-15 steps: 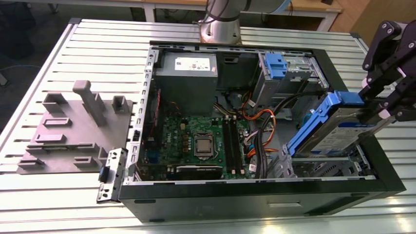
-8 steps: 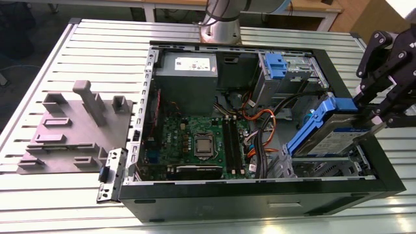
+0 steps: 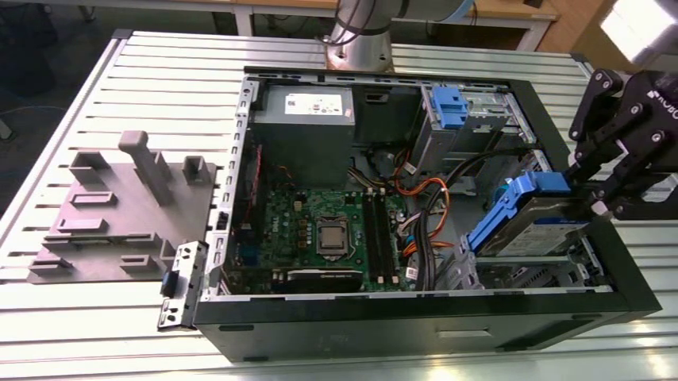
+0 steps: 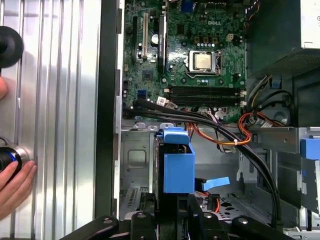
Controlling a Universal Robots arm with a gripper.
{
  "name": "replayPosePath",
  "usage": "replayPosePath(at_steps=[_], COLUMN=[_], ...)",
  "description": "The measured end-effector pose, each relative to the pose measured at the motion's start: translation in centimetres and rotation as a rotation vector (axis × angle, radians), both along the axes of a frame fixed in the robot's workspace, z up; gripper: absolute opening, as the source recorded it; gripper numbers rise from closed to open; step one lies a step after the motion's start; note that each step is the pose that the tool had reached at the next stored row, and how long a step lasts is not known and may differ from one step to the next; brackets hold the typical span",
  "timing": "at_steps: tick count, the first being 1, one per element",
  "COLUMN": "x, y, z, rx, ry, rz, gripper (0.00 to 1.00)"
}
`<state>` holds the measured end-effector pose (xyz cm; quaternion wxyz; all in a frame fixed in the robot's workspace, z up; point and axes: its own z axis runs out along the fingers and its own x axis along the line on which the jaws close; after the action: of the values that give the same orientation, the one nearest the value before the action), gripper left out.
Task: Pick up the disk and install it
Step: 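Insert the disk into the insertion slot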
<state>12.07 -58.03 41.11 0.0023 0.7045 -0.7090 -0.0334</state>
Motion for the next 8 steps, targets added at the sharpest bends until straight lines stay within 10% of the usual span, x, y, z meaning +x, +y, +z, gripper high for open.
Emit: replayPosePath(at_steps=[8], x=[0.00], y=[-0.04], z=[-1.44], rx=[-0.0002], ry=[0.0000], rz=[0.000], gripper=[0.35])
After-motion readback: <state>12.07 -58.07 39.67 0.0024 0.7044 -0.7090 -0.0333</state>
